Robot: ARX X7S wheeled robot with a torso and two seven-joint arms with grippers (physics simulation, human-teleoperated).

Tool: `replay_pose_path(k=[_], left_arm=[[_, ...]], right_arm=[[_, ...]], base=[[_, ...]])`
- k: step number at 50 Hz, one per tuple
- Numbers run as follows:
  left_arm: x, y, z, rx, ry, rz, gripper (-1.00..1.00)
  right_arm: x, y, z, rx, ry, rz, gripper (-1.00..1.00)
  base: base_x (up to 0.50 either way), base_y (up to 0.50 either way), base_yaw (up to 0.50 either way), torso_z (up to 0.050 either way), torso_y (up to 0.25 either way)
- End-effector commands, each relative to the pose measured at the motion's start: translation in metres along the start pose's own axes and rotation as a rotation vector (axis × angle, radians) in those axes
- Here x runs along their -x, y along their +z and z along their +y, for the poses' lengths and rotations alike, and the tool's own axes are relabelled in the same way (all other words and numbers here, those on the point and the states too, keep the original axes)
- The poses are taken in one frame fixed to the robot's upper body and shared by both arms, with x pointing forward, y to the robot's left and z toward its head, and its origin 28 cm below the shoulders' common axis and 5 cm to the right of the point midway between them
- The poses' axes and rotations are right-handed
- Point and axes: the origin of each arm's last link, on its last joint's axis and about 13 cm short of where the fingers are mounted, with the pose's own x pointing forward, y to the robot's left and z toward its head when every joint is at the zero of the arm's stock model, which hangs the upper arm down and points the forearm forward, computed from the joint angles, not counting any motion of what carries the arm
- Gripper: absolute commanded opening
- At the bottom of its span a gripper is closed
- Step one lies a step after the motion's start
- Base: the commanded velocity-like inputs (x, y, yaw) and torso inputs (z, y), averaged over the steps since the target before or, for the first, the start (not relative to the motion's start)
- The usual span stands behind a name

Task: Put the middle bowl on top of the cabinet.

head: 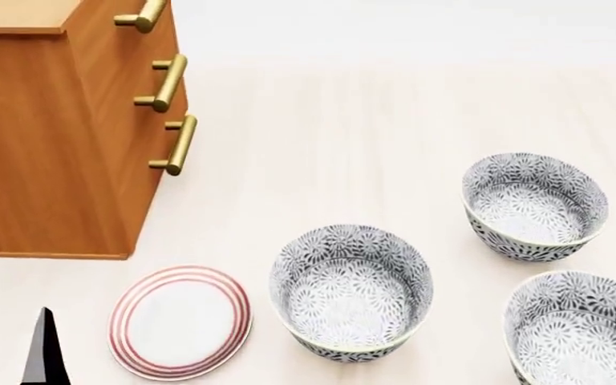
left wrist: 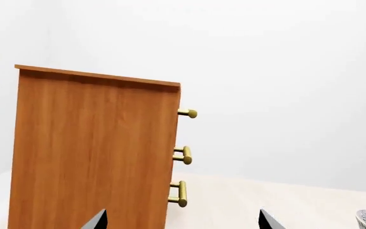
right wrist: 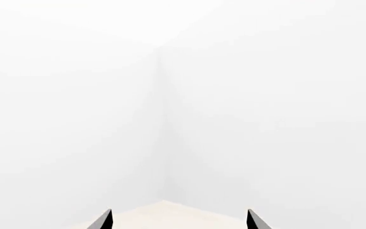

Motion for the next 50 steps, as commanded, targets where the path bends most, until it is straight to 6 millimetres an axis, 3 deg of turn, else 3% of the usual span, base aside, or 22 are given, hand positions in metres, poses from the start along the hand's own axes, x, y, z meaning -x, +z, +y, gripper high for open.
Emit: replay_pose_path(k=[1, 16, 31, 42, 46, 50], left_arm=[[0.0, 0.0, 0.0, 0.0, -0.003, 0.002, 1.0], [0.001, 0.003, 0.0, 0.015, -0.003, 0.002, 1.0], [0.001, 0.003, 0.0, 0.018, -0.003, 0.003, 1.0], [0.001, 0.002, 0.001, 0.021, 0.003, 0.008, 1.0], [0.003, -0.002, 0.0, 0.08, 0.035, 0.053, 1.0], [0.011, 0.01, -0.008, 0.186, -0.015, 0.136, 1.0]], right_arm=[[0.0, 0.0, 0.0, 0.005, -0.02, -0.005, 1.0], [0.001, 0.002, 0.0, 0.003, -0.007, -0.022, 1.0], [0.001, 0.003, 0.0, 0.01, -0.014, -0.026, 1.0], [0.001, 0.003, 0.0, 0.013, -0.018, -0.031, 1.0], [0.001, 0.002, 0.0, 0.016, -0.019, -0.029, 1.0], [0.0, 0.003, 0.003, 0.02, -0.02, -0.028, 1.0]], base=[[0.0, 0.0, 0.0, 0.0, 0.0], [0.01, 0.0, 0.0, 0.0, 0.0], [0.5, -0.02, 0.0, 0.0, 0.0], [0.01, 0.0, 0.0, 0.0, 0.0], [0.0, 0.0, 0.0, 0.0, 0.0], [0.0, 0.0, 0.0, 0.0, 0.0]])
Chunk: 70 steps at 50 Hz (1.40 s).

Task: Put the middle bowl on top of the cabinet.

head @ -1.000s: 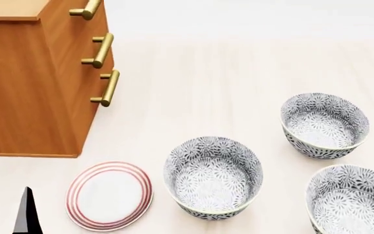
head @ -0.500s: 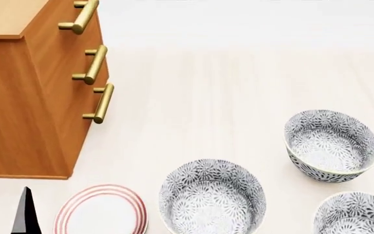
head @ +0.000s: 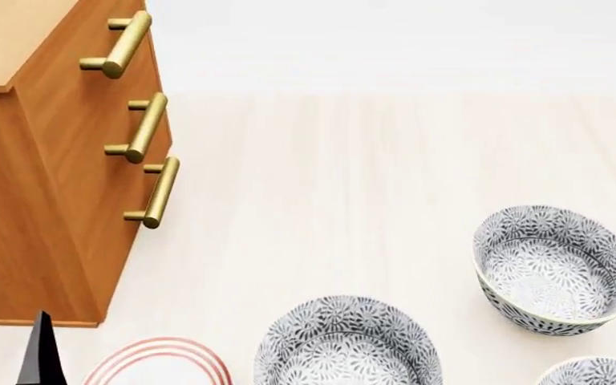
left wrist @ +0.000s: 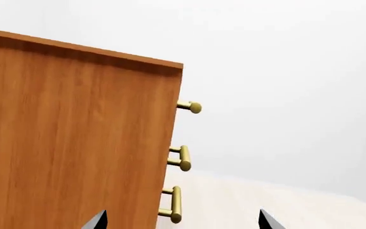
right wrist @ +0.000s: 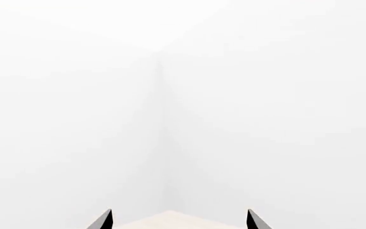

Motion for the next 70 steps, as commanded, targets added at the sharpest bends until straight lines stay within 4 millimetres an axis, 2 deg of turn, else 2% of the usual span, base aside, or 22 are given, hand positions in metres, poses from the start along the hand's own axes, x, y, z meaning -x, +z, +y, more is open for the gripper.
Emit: replay_pose_path(k=[1, 6, 10, 16, 25, 32, 37, 43, 57, 70], left_arm=[[0.007, 0.009, -0.01, 0.142, -0.023, 0.12, 1.0], [0.0, 0.02, -0.026, 0.257, -0.079, 0.139, 1.0], [-0.005, 0.042, -0.047, 0.369, -0.198, 0.186, 1.0], [-0.008, 0.077, -0.074, 0.391, -0.28, 0.209, 1.0], [-0.012, 0.093, -0.111, 0.433, -0.386, 0.3, 1.0], [-0.009, 0.086, -0.129, 0.429, -0.388, 0.328, 1.0], [-0.012, 0.081, -0.13, 0.513, -0.348, 0.391, 1.0], [-0.02, 0.074, -0.133, 0.537, -0.295, 0.443, 1.0], [-0.029, 0.047, -0.13, 0.565, -0.232, 0.554, 1.0], [-0.028, 0.05, -0.127, 0.473, -0.2, 0.489, 1.0]], right_arm=[[-0.001, 0.0, 0.004, 0.006, -0.001, 0.0, 1.0], [-0.004, -0.001, 0.009, 0.009, 0.015, -0.002, 1.0], [-0.006, -0.007, 0.012, 0.013, 0.021, 0.005, 1.0], [-0.007, -0.006, 0.011, 0.008, 0.024, 0.004, 1.0], [-0.007, -0.008, 0.01, 0.009, 0.022, 0.005, 1.0], [-0.005, -0.008, 0.004, 0.007, 0.018, 0.003, 1.0], [-0.004, -0.008, 0.001, 0.005, 0.012, -0.001, 1.0], [-0.004, -0.008, 0.002, 0.008, 0.016, -0.002, 1.0], [-0.002, -0.006, 0.002, 0.007, 0.018, -0.001, 1.0], [-0.003, -0.005, 0.002, 0.01, 0.022, 0.003, 1.0]], base=[[0.0, 0.0, 0.0, 0.0, 0.0], [0.0, 0.0, 0.0, 0.0, 0.0], [0.0, 0.0, 0.0, 0.0, 0.0], [0.0, 0.0, 0.0, 0.0, 0.0], [0.0, 0.0, 0.0, 0.0, 0.0], [0.0, 0.0, 0.0, 0.0, 0.0], [0.0, 0.0, 0.0, 0.0, 0.0], [0.0, 0.0, 0.0, 0.0, 0.0], [0.0, 0.0, 0.0, 0.0, 0.0], [0.0, 0.0, 0.0, 0.0, 0.0]])
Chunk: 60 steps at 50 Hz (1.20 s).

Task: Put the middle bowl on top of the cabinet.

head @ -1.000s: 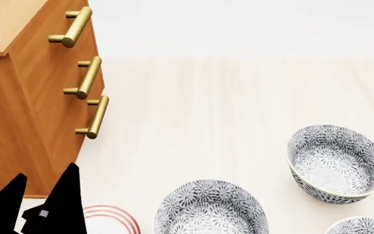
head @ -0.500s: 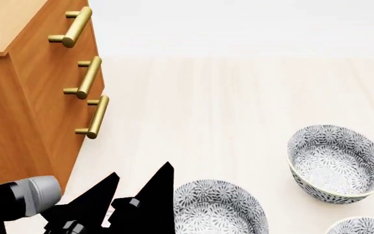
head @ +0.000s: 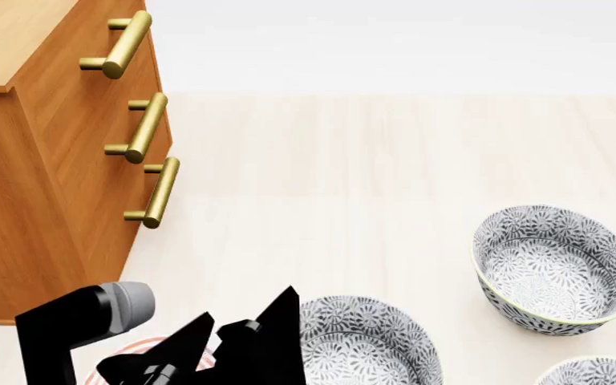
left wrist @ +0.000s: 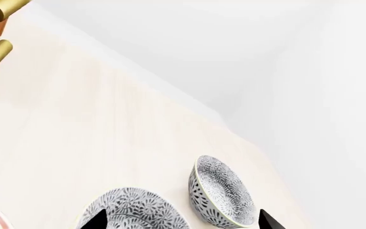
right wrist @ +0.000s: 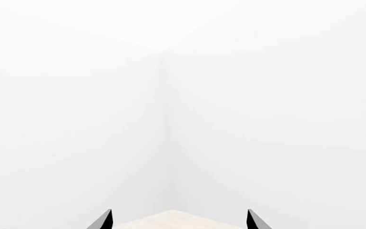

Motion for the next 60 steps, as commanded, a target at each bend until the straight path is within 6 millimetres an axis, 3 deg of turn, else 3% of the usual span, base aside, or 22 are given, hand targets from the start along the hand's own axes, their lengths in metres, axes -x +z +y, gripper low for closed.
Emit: replay_pose_path(k=[1, 19, 60], left_arm=[[0.0, -0.001, 0.002, -0.041, 0.033, -0.025, 1.0], [-0.014, -0.019, 0.026, -0.003, 0.091, 0.033, 1.0], [-0.022, -0.037, 0.039, 0.03, 0.117, 0.115, 1.0]], right_arm=[[0.0, 0.001, 0.0, 0.001, 0.002, 0.002, 1.0], [-0.001, 0.0, 0.002, 0.0, 0.006, 0.001, 1.0], [0.001, 0.004, -0.002, 0.0, 0.006, -0.003, 1.0]], base=[[0.0, 0.0, 0.0, 0.0, 0.0], [0.0, 0.0, 0.0, 0.0, 0.0], [0.0, 0.0, 0.0, 0.0, 0.0]])
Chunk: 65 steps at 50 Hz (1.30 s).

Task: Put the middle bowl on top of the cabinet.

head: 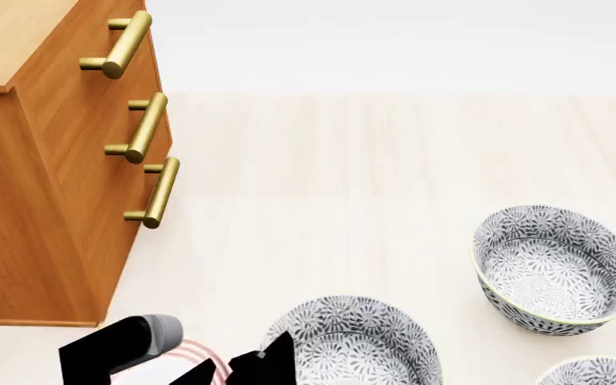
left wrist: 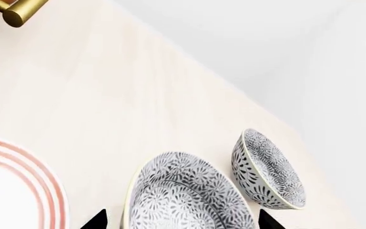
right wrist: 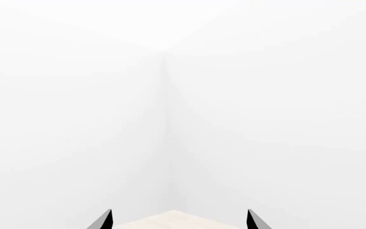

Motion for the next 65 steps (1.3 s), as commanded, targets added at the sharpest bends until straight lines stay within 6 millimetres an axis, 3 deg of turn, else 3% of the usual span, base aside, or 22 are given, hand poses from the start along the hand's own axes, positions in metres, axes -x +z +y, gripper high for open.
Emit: replay_pose_path(k=[1, 65], left_arm=[[-0.004, -0.005, 0.004, 0.006, 0.005, 0.026, 1.0], [-0.02, -0.028, 0.012, -0.017, 0.021, 0.125, 1.0]], right_arm=[[0.0, 0.001, 0.0, 0.0, -0.002, -0.002, 1.0], [0.001, 0.001, 0.0, 0.001, 0.003, -0.009, 1.0]], base=[[0.0, 0.0, 0.0, 0.0, 0.0], [0.0, 0.0, 0.0, 0.0, 0.0]])
